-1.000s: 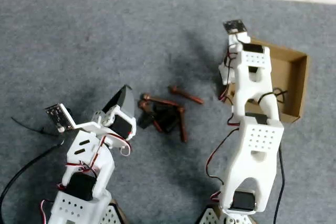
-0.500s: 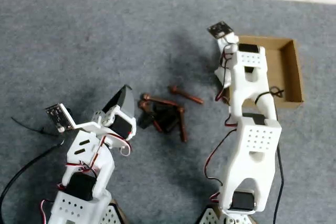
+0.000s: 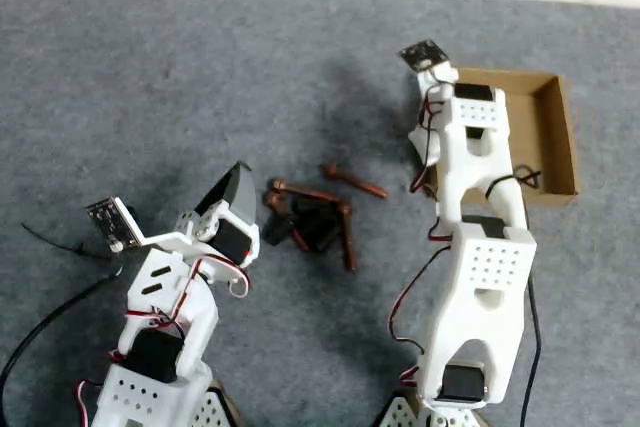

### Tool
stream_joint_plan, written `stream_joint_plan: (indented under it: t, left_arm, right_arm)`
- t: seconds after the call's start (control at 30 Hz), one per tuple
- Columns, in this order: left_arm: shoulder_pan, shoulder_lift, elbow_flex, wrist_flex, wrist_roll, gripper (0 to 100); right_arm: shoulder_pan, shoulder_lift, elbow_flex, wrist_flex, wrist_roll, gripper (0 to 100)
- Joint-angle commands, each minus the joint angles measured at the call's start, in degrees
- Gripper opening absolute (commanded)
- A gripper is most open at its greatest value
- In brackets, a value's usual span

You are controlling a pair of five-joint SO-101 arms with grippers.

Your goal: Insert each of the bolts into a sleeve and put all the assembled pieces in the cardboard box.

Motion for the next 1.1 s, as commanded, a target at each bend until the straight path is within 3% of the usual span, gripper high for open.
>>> stream_joint_plan:
  t: [0.0, 0.2, 0.87, 1.07]
  left_arm:
    - [0.6, 0.0, 1.3, 0.1, -0.5, 1]
    - [0.6, 0.0, 1.3, 0.1, -0.5, 1]
    - [0.7, 0.0, 1.3, 0.1, -0.5, 1]
    - [0.8, 0.0, 1.3, 0.1, -0.5, 1]
  right_arm:
    - [-2.0, 1.3, 2.0, -0.3, -0.9, 5.9]
    - [-1.8, 1.4, 2.2, -0.3, -0.8, 18.8]
    - [-1.4, 0.7, 1.8, -0.4, -1.1, 19.1]
    - [-0.7, 0.8, -9.7, 3.7, -5.2, 19.1]
